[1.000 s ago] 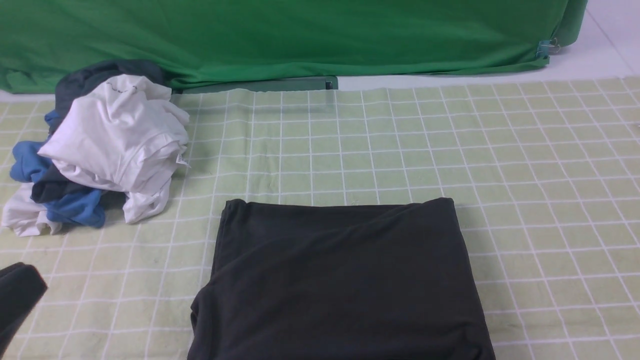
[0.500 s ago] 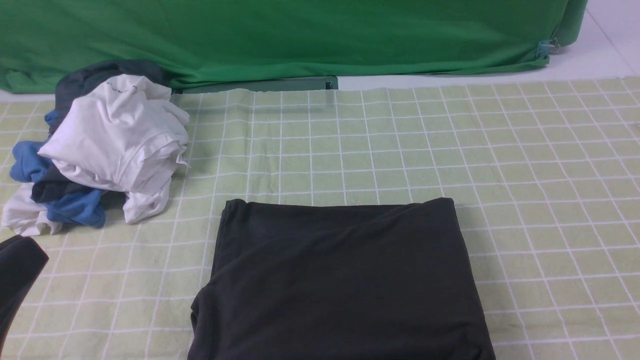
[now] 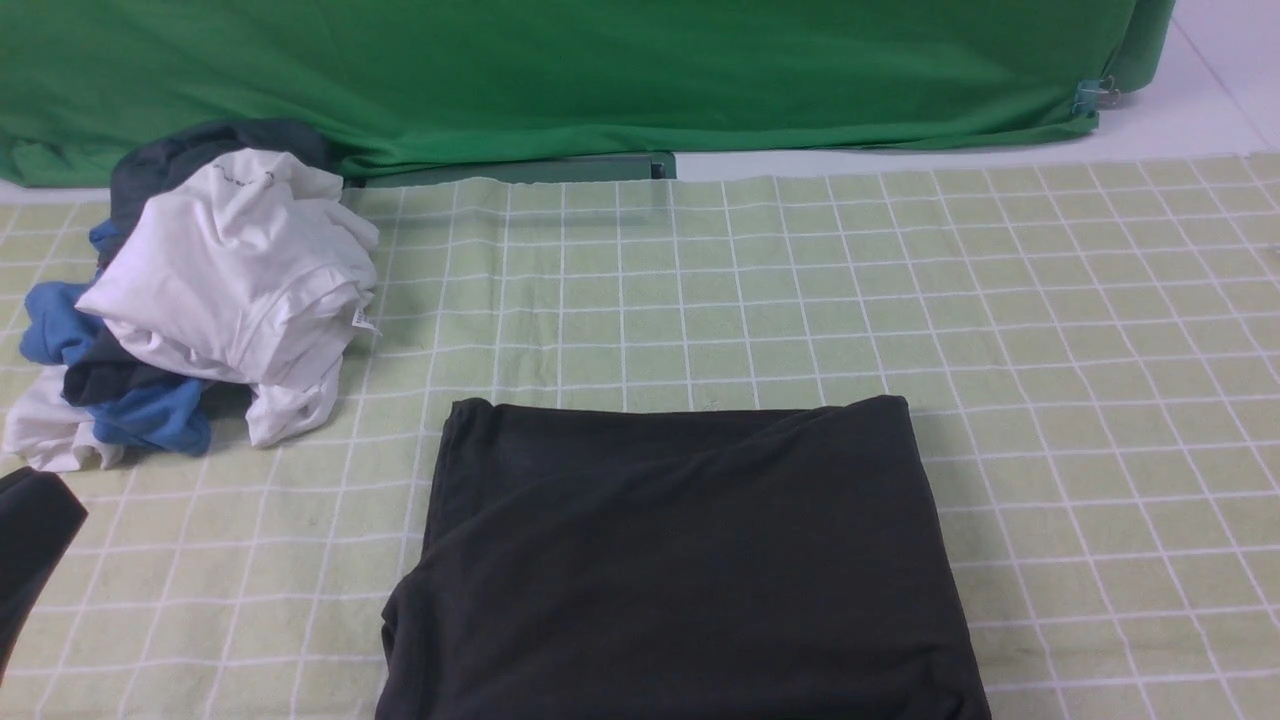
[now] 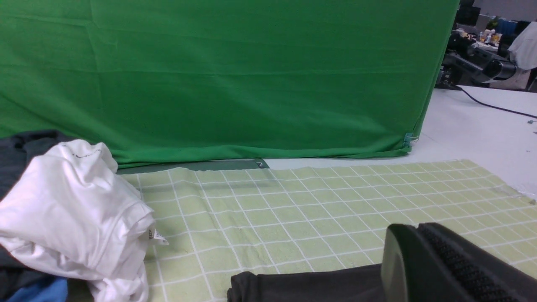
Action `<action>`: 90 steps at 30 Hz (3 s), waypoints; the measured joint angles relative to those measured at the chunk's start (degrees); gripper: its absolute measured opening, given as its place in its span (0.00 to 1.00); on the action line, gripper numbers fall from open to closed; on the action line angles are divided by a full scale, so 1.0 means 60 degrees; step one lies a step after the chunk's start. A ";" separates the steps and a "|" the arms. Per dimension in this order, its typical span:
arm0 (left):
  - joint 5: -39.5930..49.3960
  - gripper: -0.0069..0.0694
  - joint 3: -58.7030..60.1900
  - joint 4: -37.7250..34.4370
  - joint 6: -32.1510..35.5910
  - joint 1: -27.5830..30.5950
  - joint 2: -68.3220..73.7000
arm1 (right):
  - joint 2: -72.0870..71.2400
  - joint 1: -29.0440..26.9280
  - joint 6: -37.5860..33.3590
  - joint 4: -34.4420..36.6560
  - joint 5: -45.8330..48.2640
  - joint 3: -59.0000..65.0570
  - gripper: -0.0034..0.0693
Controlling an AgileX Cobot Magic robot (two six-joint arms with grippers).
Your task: Fold a long-sleeved shirt over a green coffee tablecloth.
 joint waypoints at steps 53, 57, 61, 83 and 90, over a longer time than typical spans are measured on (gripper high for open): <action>-0.1322 0.11 0.3432 0.0403 0.1278 0.2771 -0.0995 | 0.0000 0.0000 0.0000 0.0000 -0.0003 0.0000 0.34; -0.1322 0.11 0.3432 0.0403 0.1289 0.2771 -0.0995 | 0.0000 0.0000 -0.0156 0.0010 -0.0003 0.0009 0.35; -0.1319 0.11 0.3432 0.0403 0.1297 0.2771 -0.0995 | 0.0000 0.0000 -0.1768 0.1118 -0.0098 0.0113 0.35; -0.1309 0.11 0.3432 0.0403 0.1299 0.2771 -0.0998 | 0.0042 -0.3071 -0.3398 0.2611 -0.0609 0.3700 0.37; -0.1309 0.11 0.3432 0.0403 0.1299 0.2771 -0.0995 | 0.0053 -0.5014 -0.4060 0.2611 -0.0600 0.5735 0.37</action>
